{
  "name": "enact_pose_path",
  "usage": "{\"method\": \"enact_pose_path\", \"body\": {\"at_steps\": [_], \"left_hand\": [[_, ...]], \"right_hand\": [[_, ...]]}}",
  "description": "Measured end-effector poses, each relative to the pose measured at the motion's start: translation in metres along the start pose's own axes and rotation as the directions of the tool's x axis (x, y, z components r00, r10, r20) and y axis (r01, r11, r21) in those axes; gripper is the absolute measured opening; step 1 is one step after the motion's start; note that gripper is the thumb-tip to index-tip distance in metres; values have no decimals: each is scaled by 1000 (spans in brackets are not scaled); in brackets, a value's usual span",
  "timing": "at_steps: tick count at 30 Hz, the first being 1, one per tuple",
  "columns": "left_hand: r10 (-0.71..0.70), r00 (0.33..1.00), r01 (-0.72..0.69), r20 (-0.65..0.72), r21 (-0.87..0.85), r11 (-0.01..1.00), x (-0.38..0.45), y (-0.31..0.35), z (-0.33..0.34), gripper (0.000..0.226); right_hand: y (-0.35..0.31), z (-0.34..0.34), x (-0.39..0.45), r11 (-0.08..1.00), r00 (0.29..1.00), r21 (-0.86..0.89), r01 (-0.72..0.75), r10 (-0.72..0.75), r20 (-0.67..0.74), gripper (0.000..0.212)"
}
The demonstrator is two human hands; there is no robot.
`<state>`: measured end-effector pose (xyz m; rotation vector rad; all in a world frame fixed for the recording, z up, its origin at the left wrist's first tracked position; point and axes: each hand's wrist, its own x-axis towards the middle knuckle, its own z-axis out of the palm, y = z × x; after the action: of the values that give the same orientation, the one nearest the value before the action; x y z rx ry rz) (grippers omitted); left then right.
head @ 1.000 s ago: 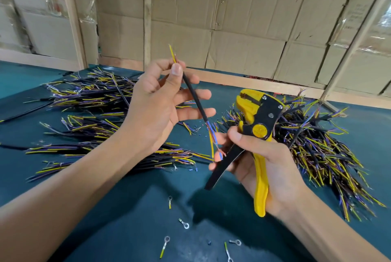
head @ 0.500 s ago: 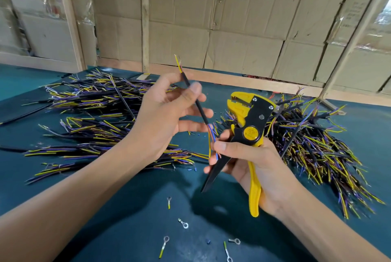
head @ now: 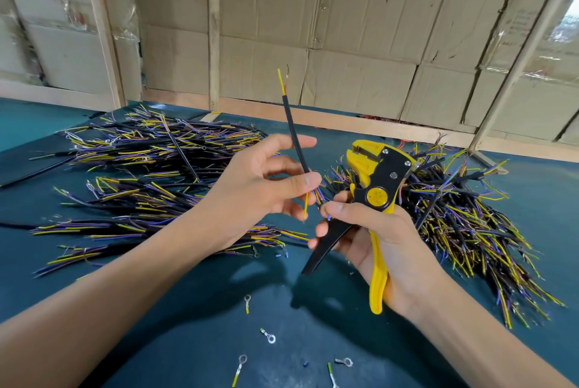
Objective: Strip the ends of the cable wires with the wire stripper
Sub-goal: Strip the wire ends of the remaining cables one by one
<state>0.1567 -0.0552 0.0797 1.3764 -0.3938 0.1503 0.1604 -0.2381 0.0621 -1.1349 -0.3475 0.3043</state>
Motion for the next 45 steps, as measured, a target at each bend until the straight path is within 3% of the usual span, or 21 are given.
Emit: {"method": "enact_pose_path", "body": {"at_steps": [5, 14, 23, 29, 34, 45], "left_hand": [[-13, 1000, 13, -5, 7, 1000, 0, 0, -3, 50], [-201, 972, 197, 123, 39, 980, 2, 6, -16, 53], [-259, 946, 231, 195, 156, 960, 1, 11, -20, 61], [-234, 955, 198, 184, 193, 961, 2, 7, -19, 58], [-191, 973, 162, 128, 206, 965, 2, 1, -16, 55], [-70, 996, 54, 61, 241, 969, 0, -6, -6, 47]], "right_hand": [[0, 0, 1, 1000, 1000, 8, -21, 21, -10, 15], [0, -4, 4, 998, 998, 49, 29, -26, -65, 13], [1, -5, 3, 1000, 997, -6, 6, -6, -75, 13], [1, -3, 1, 998, 1000, -66, -24, 24, 5, 16], [2, -2, -2, 968, 999, -252, -7, -3, -41, 25], [4, 1, -1, 964, 993, -263, 35, -62, -96, 21]]}}
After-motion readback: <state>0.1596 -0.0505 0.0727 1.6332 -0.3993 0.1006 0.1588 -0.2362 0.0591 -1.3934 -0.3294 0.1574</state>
